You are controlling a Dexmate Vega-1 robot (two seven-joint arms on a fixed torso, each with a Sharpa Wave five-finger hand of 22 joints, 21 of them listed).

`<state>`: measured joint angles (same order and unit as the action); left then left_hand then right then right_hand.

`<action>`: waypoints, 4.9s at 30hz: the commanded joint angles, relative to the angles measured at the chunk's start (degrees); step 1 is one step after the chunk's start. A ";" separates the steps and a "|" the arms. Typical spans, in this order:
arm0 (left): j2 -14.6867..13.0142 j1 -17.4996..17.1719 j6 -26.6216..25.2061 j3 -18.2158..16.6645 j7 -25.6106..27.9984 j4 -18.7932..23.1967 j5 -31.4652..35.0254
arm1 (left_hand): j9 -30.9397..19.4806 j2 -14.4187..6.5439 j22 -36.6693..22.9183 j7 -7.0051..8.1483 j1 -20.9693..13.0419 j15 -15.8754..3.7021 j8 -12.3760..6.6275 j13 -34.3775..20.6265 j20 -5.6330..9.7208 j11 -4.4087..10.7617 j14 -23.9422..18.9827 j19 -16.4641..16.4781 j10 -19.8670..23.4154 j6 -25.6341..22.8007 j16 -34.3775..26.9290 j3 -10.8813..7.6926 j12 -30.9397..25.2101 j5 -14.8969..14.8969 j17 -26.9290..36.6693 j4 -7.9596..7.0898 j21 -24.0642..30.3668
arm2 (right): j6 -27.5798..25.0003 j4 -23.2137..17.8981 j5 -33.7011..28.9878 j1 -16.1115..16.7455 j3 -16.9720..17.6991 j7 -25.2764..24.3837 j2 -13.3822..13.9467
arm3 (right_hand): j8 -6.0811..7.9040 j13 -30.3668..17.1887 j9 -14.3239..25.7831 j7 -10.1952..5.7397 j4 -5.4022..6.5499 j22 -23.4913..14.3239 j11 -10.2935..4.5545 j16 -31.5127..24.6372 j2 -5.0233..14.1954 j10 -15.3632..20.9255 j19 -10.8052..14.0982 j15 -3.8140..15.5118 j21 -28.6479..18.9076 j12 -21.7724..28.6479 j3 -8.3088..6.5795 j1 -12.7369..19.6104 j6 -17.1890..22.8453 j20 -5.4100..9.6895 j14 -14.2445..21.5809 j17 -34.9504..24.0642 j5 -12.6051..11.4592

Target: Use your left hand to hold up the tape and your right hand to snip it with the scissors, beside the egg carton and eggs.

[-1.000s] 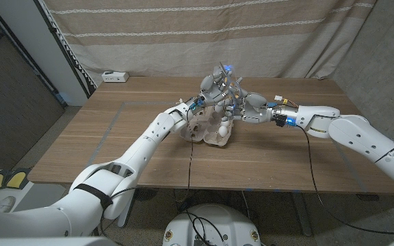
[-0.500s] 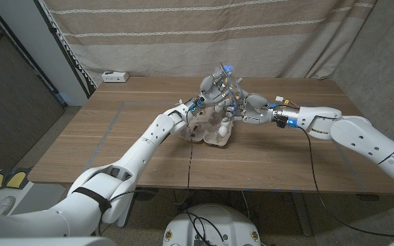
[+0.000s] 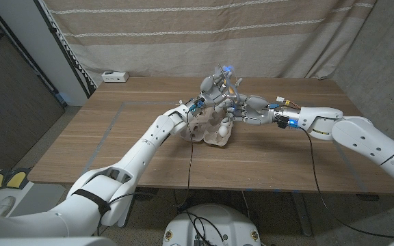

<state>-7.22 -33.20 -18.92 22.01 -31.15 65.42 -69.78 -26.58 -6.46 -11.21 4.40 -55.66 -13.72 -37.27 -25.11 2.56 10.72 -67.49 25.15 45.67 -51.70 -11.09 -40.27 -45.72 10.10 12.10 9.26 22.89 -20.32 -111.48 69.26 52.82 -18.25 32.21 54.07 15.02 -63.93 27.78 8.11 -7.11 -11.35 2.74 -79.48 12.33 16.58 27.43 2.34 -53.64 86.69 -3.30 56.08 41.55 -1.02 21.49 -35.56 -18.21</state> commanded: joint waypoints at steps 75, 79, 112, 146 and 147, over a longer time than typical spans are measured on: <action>-2.04 -2.72 11.84 -1.38 -0.59 1.68 4.12 | 1.39 -0.18 -0.03 -0.17 0.16 0.20 -0.99 -20.85 7.92 0.96 -0.48 -0.70 1.56 -1.00 -0.22 -0.91 -4.81 0.35 0.28 -0.01 0.82 | -1.06 0.07 0.70 -0.79 0.39 -3.99 -1.27 | -2.18 -2.79 3.27 -2.31 3.84 -0.84 -7.02 -2.11 -0.81 6.18 -7.27 9.63 -14.93 1.90 -16.05 14.25 6.77 3.18 3.33 1.00 8.09; -2.82 -3.86 13.14 -1.58 0.82 3.78 4.62 | 1.51 -0.13 -0.03 -0.02 0.16 0.20 -0.98 -20.64 7.93 0.96 -0.42 -0.75 1.75 -0.92 -0.20 -0.93 -4.83 0.34 0.27 -0.01 0.85 | -1.04 -0.05 0.91 -0.98 0.26 -4.74 -1.86 | -2.32 -2.04 3.27 -2.31 3.90 -0.70 -7.11 -1.99 -0.82 6.41 -7.41 9.66 -15.51 1.39 -15.98 14.22 6.97 3.29 3.26 1.21 8.09; -6.59 -5.82 16.41 -2.05 1.92 5.46 5.27 | 1.88 0.06 -0.04 0.11 0.09 0.21 -1.34 -20.06 7.97 1.02 -0.12 -1.08 1.87 -1.05 -0.16 -1.10 -4.88 0.37 0.20 0.07 0.99 | 1.47 -1.02 -0.52 -0.35 0.02 -7.88 -3.52 | -4.04 -2.56 0.60 -0.54 6.53 1.31 -4.41 -4.48 -7.68 6.90 -4.59 8.07 -15.20 0.84 -1.92 -1.09 3.54 1.16 2.52 3.83 5.87; -6.72 -5.59 18.48 -2.50 2.26 3.99 5.54 | 2.20 0.21 -0.03 0.15 0.00 0.20 -1.66 -19.73 7.96 1.00 0.00 -1.19 2.00 -0.99 -0.16 -1.29 -5.12 0.36 0.18 0.07 1.22 | 2.59 -0.38 0.32 0.79 2.03 -8.60 -2.83 | -3.57 -1.95 -1.66 -0.70 4.58 1.18 -4.64 -3.74 -6.51 6.83 -3.54 8.42 -13.29 0.83 -0.53 -0.85 3.41 1.79 2.87 3.46 4.88; -6.62 -5.38 18.48 -2.49 2.10 3.65 5.54 | 2.18 0.22 -0.03 0.12 0.00 0.21 -1.66 -19.75 7.96 1.00 0.01 -1.20 2.04 -0.91 -0.17 -1.29 -5.16 0.35 0.18 0.07 1.23 | 2.49 -0.26 0.30 0.62 1.93 -8.53 -2.88 | -3.55 -1.98 -1.69 -0.66 4.55 1.17 -4.59 -3.75 -6.43 6.86 -3.50 8.44 -13.27 0.86 -0.53 -0.83 3.43 1.79 2.84 3.44 4.86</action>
<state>-14.01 -39.68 -0.54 19.41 -28.46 71.03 -64.39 -24.29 -6.07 -11.22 4.79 -55.10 -13.49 -38.60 -25.11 2.68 10.43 -67.68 24.22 45.97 -52.11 -11.10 -41.24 -45.72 10.10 12.10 9.25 23.74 -17.73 -112.79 69.62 54.15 -16.22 23.40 51.45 11.27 -65.77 26.04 5.94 -2.24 -10.01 0.30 -83.24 5.38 21.50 23.06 2.75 -66.94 87.26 -3.85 55.13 46.73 0.73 24.13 -32.01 -12.96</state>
